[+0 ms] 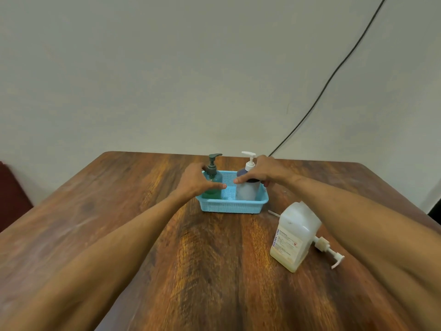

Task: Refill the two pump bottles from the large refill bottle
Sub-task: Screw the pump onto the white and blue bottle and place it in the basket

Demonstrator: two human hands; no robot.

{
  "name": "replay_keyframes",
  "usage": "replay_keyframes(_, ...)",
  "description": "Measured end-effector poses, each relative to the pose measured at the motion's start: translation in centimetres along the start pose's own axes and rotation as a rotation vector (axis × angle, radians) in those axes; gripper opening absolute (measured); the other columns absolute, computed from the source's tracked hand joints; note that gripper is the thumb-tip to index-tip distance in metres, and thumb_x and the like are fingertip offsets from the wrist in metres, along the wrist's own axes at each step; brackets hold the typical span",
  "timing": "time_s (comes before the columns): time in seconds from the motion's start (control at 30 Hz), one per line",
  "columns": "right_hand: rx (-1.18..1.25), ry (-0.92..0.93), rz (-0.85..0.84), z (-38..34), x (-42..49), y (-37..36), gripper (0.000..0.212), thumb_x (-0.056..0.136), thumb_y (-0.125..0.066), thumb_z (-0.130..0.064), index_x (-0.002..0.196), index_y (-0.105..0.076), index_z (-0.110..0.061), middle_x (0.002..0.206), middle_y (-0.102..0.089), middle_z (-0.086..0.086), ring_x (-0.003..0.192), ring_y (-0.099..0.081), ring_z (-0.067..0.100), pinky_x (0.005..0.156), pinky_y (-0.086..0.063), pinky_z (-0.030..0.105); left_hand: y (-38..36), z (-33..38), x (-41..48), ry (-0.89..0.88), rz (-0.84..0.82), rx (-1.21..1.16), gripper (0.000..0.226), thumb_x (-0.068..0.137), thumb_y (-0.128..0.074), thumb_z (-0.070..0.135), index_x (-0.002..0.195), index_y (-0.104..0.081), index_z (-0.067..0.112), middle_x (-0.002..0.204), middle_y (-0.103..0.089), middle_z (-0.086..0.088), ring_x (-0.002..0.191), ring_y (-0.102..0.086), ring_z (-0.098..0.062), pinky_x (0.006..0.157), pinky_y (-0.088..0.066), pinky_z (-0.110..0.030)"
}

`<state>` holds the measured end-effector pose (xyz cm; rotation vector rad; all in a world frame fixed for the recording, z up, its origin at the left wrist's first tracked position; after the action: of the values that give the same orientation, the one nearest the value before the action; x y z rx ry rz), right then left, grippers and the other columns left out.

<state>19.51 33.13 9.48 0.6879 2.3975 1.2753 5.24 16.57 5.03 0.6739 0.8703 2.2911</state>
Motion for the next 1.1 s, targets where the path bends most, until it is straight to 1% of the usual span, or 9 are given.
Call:
replay_keyframes(0.1,0.025,-0.035,-0.138,0.1,0.1,0.0,0.055,0.069,-0.092,-0.03,0.111,-0.059,-0.014,0.11,-0.068,0.005,0.095,-0.066,0.023,0.075,-0.062,0.037,0.1,-0.3,0.2,-0.005,-0.15,-0.061,0.057,0.068,-0.09,0.032,0.115,-0.061,0.017,0.117,-0.062,-0.001,0.104,-0.061,-0.019,0.086,-0.052,-0.03)
replay_keyframes(0.17,0.015,-0.041,-0.107,0.3,0.4,0.0,0.061,0.067,-0.093,-0.022,0.116,-0.058,-0.012,0.115,-0.068,0.01,0.096,-0.068,0.026,0.075,-0.064,0.04,0.3,-0.3,0.3,-0.018,-0.164,-0.079,0.051,0.069,-0.089,0.022,0.114,-0.065,0.017,0.117,-0.066,-0.003,0.103,-0.063,-0.019,0.087,-0.052,-0.029)
replay_keyframes(0.27,0.005,-0.044,0.009,0.3,0.4,0.0,0.064,0.063,-0.094,-0.031,0.113,-0.058,-0.012,0.106,-0.068,0.006,0.089,-0.069,0.023,0.073,-0.065,0.04,0.5,-0.1,0.2,-0.007,-0.05,-0.023,0.05,0.064,-0.093,0.031,0.106,-0.07,0.016,0.106,-0.07,0.0,0.091,-0.064,-0.014,0.076,-0.054,-0.025)
replay_keyframes(0.33,-0.042,-0.056,0.076,0.3,0.1,0.0,0.058,0.064,-0.092,-0.042,0.101,-0.059,-0.014,0.09,-0.066,0.0,0.077,-0.067,0.016,0.069,-0.064,0.034,0.4,0.2,-0.1,0.023,0.024,0.023,0.053,0.06,-0.094,0.04,0.1,-0.067,0.017,0.098,-0.068,0.003,0.085,-0.063,-0.012,0.065,-0.051,-0.021)
replay_keyframes(0.4,-0.07,-0.075,0.11,0.2,-0.1,-0.1,0.053,0.064,-0.09,-0.05,0.088,-0.057,-0.017,0.081,-0.063,-0.004,0.07,-0.064,0.011,0.064,-0.061,0.029,0.1,0.4,-0.4,0.06,0.075,0.036,0.057,0.057,-0.094,0.046,0.096,-0.06,0.02,0.095,-0.063,0.005,0.084,-0.062,-0.012,0.067,-0.054,-0.025)
replay_keyframes(0.5,-0.061,-0.1,0.099,0.3,0.1,-0.4,0.062,0.059,-0.09,-0.058,0.092,-0.066,-0.012,0.09,-0.071,0.003,0.077,-0.07,0.017,0.068,-0.064,0.036,-0.2,0.6,-0.8,0.1,0.115,0.038,0.065,0.055,-0.093,0.053,0.098,-0.057,0.02,0.096,-0.063,0.004,0.083,-0.061,-0.013,0.066,-0.053,-0.026)
replay_keyframes(0.6,-0.012,-0.145,0.031,0.3,0.0,-0.4,0.073,0.056,-0.093,-0.056,0.103,-0.064,-0.009,0.099,-0.07,0.007,0.088,-0.07,0.023,0.068,-0.064,0.038,-0.2,0.4,-1.0,0.119,0.117,0.025,0.069,0.055,-0.091,0.058,0.101,-0.056,0.02,0.099,-0.063,0.004,0.084,-0.061,-0.013,0.06,-0.047,-0.021)
replay_keyframes(0.8,0.023,-0.187,-0.033,0.4,-0.4,-0.4,0.07,0.058,-0.096,-0.033,0.114,-0.062,-0.007,0.11,-0.07,0.01,0.096,-0.07,0.026,0.075,-0.064,0.044,-0.5,0.1,-0.9,0.084,0.025,0.037,0.067,0.063,-0.091,0.046,0.117,-0.063,0.018,0.117,-0.068,0.0,0.091,-0.062,-0.013,0.077,-0.057,-0.029)
replay_keyframes(1.1,0.012,-0.198,-0.019,0.2,-0.5,-0.7,0.07,0.057,-0.097,-0.035,0.111,-0.062,-0.006,0.106,-0.07,0.01,0.09,-0.071,0.025,0.071,-0.065,0.043,-0.2,0.4,-1.4,0.092,0.045,0.017,0.054,0.068,-0.09,0.035,0.113,-0.07,0.014,0.115,-0.071,-0.004,0.082,-0.062,-0.01,0.058,-0.045,-0.015)
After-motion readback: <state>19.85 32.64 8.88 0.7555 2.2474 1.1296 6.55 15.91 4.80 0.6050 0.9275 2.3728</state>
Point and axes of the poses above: each hand's wrist, its own x-axis towards the middle knuckle, its own y-axis out of the back of the hand, z = x × y, the point moved 4 cm from there along x, towards the middle knuckle
